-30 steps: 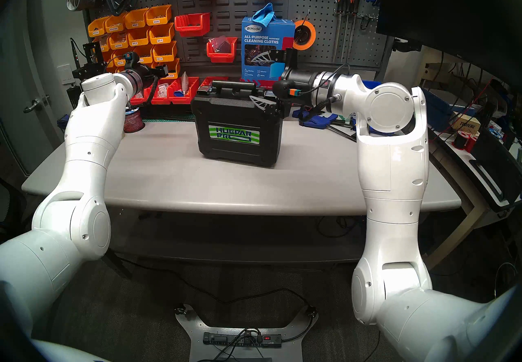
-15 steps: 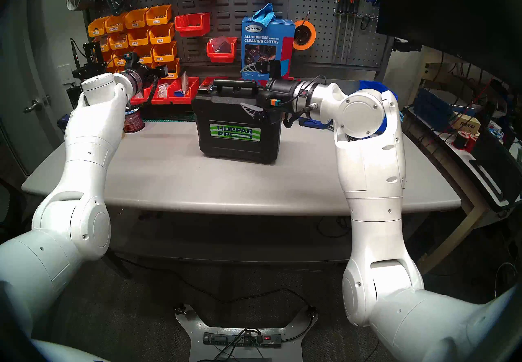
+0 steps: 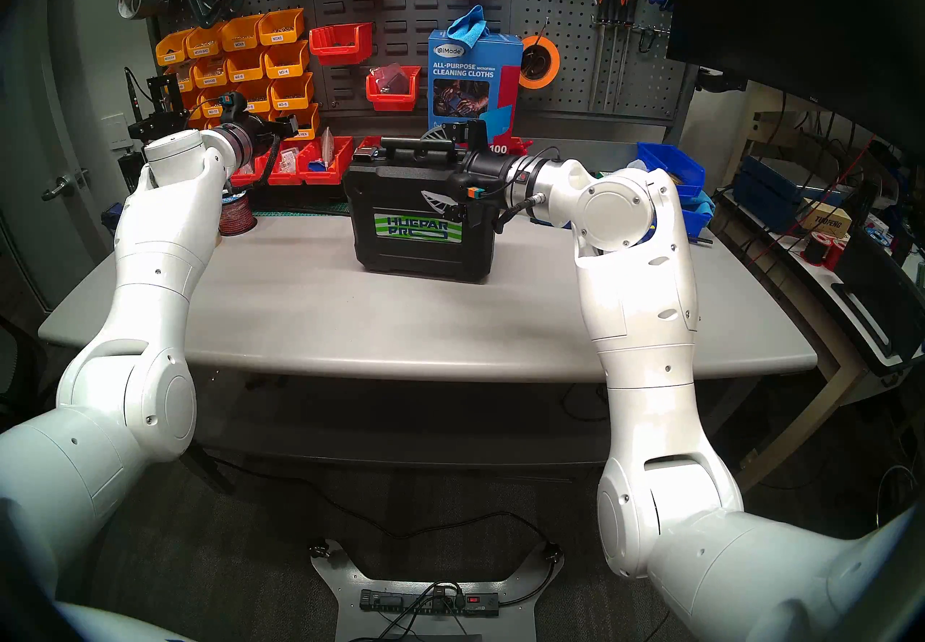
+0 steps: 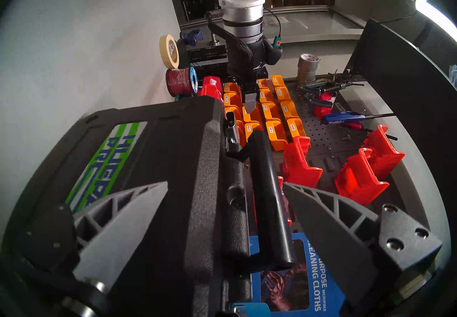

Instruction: Open the tool box

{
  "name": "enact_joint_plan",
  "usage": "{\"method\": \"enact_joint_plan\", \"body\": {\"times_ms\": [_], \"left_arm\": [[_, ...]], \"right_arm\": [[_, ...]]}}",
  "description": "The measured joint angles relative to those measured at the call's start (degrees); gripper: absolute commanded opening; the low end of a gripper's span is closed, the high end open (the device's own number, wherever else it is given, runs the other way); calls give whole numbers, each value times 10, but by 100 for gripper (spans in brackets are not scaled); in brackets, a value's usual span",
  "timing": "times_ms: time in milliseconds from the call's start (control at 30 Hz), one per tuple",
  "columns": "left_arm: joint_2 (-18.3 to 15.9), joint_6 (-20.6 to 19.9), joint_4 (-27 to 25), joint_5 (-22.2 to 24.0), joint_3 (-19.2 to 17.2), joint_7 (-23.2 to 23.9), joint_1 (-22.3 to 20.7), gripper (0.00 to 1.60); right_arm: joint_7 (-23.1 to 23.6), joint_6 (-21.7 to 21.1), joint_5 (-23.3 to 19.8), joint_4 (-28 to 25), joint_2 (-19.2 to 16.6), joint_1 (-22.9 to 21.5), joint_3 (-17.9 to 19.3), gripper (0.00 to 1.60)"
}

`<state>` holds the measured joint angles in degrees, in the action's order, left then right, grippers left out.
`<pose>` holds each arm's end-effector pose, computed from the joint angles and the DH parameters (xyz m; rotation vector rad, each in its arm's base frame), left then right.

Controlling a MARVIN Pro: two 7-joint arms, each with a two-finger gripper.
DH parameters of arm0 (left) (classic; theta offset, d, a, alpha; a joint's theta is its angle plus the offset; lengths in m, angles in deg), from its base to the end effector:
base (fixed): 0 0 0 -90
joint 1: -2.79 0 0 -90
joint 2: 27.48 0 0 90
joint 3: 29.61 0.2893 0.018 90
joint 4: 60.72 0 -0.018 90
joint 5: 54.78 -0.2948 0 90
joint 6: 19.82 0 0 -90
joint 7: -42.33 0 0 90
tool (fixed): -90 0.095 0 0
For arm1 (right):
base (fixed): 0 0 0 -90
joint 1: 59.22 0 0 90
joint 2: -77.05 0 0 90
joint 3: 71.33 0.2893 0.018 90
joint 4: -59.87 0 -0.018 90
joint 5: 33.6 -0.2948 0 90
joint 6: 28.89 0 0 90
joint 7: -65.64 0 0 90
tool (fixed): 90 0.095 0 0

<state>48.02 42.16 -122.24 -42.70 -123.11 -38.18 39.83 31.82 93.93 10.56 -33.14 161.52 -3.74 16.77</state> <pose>0.5976 0.1256 -0.0461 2.1945 0.0813 2.1339 0.4815 0.0568 -0.0704 0.7597 1.9205 1.8255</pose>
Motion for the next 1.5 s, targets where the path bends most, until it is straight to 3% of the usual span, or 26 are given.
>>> {"method": "enact_joint_plan", "body": {"times_ms": [533,833,1500], "left_arm": [[0,0,0,0,0,0,0,160],[0,0,0,0,0,0,0,160],[0,0,0,0,0,0,0,160]], "right_arm": [[-11,24,25,38,6,-66,4,160],[-16,40,57,69,11,-102,-18,160],[-34,68,105,80,15,-116,-42,160]]}}
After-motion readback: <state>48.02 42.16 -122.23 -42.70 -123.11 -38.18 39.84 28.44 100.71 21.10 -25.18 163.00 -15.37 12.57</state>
